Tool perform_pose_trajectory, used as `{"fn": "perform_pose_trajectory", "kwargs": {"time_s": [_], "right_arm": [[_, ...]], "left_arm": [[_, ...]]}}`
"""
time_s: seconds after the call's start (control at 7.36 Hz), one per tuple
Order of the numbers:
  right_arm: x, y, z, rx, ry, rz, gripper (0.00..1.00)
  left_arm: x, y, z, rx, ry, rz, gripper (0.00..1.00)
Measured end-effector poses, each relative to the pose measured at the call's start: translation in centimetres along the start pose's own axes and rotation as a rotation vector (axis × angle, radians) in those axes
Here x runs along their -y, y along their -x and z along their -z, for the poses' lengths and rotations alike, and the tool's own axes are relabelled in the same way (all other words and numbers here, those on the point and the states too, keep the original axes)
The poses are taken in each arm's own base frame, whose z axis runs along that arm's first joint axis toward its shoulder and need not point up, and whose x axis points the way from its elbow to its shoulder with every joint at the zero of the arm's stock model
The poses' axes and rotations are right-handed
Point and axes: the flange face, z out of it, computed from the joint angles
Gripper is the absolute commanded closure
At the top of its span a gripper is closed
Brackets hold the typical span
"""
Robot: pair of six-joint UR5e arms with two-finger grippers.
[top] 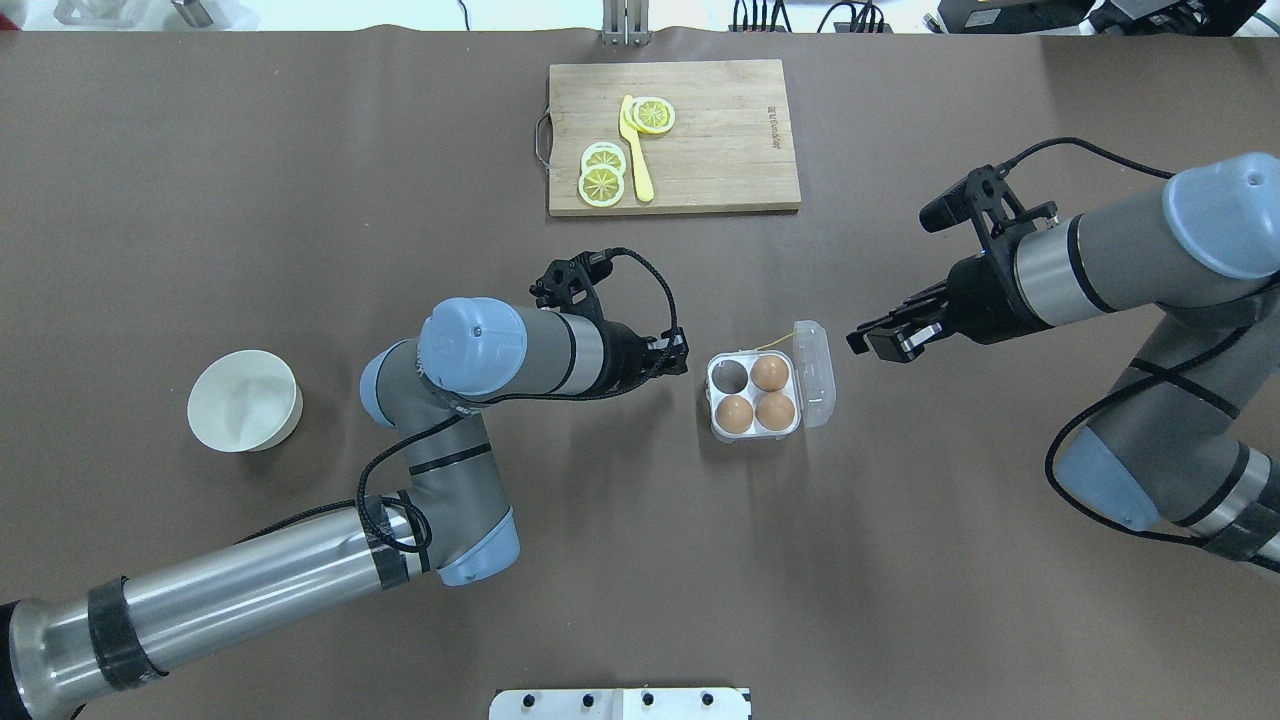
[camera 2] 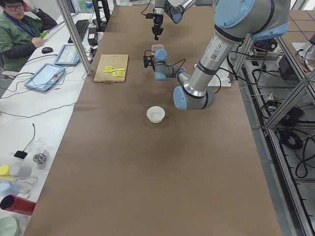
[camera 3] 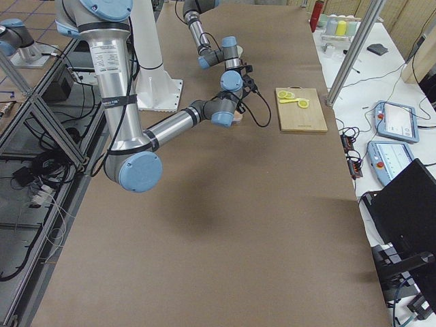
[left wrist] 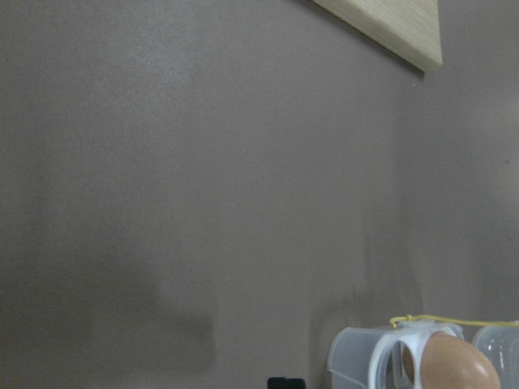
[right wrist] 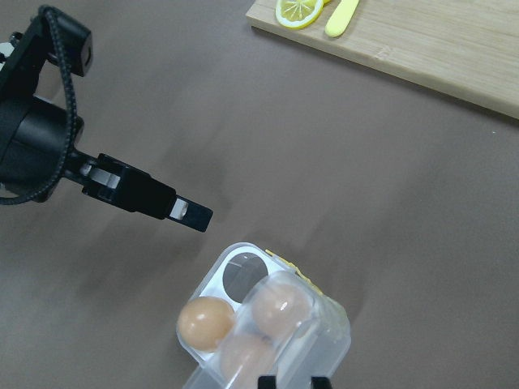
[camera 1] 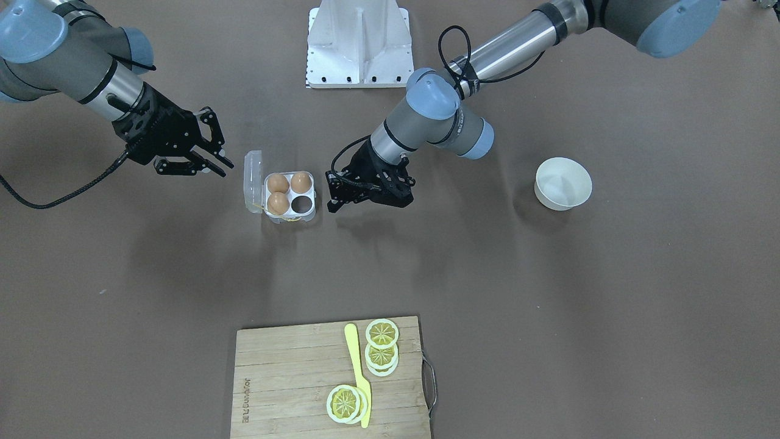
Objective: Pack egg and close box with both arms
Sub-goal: 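Push the open lid down over the eggs with the right gripper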
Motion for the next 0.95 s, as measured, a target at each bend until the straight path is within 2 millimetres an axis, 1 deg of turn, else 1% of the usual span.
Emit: {"fn": "perform_pose_trajectory", "kwargs": {"time_s": [0.14,0.27,0.41,0.54,0.95], "right_arm": [[0.0,0.0,-0.1,0.000,0.001,0.014,0.77],[-0.1,-0.1,-0.1,-0.001,0.002,0.027,0.93],[-0.2,-0.2,-0.1,-0.001,0.005,0.032,1.00],[-0.6,-0.4,-0.1,-0.003,0.010,0.029,1.00],[-1.7,-1.7,-1.2,0.001,0.056,-0.021,1.00]], "left_arm": [[-0.7,-0.1,-0.2,-0.003,0.010,0.013,1.00],[-1.5,-0.2,-0.4,-0.005,0.021,0.025,1.00],[-2.1,-0.3,-0.5,-0.011,0.029,0.032,1.00],[-2.5,-0.3,-0.5,-0.017,0.034,0.039,1.00],[-2.8,0.0,-0.5,-0.020,0.039,0.043,1.00]]}}
